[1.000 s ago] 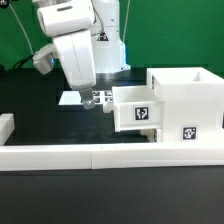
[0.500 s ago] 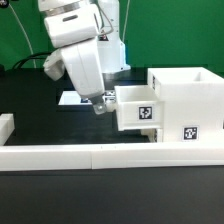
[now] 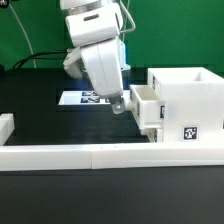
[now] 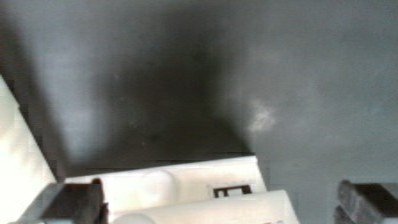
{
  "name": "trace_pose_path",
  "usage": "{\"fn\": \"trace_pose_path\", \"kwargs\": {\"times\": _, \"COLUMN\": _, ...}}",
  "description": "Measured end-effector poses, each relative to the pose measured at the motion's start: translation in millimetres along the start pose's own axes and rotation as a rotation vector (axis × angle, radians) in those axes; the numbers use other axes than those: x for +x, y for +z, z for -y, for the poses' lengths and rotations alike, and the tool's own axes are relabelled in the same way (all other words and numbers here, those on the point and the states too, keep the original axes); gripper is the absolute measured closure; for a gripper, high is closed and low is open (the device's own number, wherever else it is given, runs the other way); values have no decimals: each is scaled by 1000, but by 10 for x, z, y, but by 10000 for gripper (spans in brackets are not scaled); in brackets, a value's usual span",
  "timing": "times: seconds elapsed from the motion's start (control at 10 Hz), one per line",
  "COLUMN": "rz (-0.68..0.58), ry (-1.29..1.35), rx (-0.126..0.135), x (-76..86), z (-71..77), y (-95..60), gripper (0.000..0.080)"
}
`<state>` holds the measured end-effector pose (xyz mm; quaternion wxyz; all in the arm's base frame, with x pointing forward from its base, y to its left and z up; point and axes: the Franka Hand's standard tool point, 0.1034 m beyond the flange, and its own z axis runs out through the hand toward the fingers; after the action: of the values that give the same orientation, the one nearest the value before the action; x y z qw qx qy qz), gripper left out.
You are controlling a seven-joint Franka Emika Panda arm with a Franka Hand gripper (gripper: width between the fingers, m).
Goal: Assemble drawer
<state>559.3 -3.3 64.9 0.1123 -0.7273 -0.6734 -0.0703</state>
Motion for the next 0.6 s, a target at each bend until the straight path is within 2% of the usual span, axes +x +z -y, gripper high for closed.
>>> {"fn": "trace_pose_path", "kwargs": {"times": 0.6, "rz": -1, "ry": 54, "rx": 7, "x": 250, "z": 58, "y": 98, "gripper": 150}}
